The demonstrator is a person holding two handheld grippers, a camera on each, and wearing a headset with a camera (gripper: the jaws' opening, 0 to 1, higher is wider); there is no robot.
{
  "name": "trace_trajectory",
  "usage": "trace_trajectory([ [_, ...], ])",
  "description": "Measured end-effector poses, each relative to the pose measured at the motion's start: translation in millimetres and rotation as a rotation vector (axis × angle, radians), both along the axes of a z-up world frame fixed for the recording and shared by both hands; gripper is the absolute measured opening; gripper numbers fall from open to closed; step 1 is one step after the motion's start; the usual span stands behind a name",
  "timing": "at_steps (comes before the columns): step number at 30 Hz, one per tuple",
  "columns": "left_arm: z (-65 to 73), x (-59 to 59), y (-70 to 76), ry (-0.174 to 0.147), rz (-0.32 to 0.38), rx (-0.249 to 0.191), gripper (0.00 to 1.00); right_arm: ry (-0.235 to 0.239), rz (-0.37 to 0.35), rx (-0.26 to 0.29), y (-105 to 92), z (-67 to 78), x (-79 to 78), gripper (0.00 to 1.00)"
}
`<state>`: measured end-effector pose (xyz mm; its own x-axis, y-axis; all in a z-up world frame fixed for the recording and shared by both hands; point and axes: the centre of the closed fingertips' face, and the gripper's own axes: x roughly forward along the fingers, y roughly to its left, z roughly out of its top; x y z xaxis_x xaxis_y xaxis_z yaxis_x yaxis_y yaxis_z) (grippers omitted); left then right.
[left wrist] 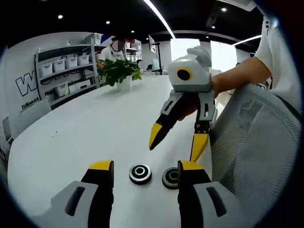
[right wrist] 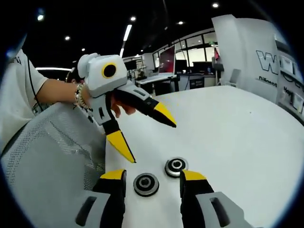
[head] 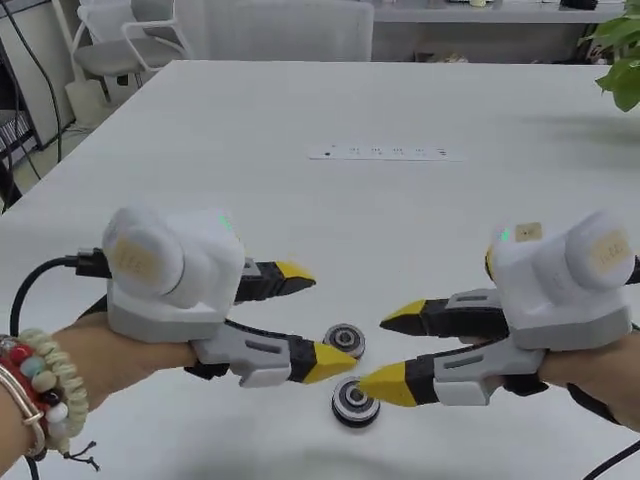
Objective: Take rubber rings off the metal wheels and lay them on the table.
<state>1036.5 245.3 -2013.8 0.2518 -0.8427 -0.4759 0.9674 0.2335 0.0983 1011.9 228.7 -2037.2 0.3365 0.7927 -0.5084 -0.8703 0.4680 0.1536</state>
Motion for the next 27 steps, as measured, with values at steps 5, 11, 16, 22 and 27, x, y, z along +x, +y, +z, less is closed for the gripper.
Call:
trace_trajectory([
  [5,-12.1,-18.0,-12.3,0.017,-0.070,0.029,0.41,0.010,0.026,-0.040,2.2,-9.2,-6.1,0.38],
  [11,-28.6,-34.1,-18.1,0.029,-0.136,0.074,0.32,0.028,0.071,-0.107,1.3,-24.4,-15.7,0.37],
  [16,-38.8,-37.5,-17.0,0.038,-0.152,0.100,0.24,0.024,0.093,-0.142,2.8,-31.6,-19.1,0.33],
  [22,-48.5,-38.8,-16.5,0.038,-0.156,0.125,0.11,0.031,0.094,-0.181,1.1,-41.7,-19.9,0.29],
  [27,-48.7,-38.0,-18.2,0.032,-0.153,0.125,0.10,0.038,0.080,-0.181,2.6,-43.5,-19.2,0.28],
])
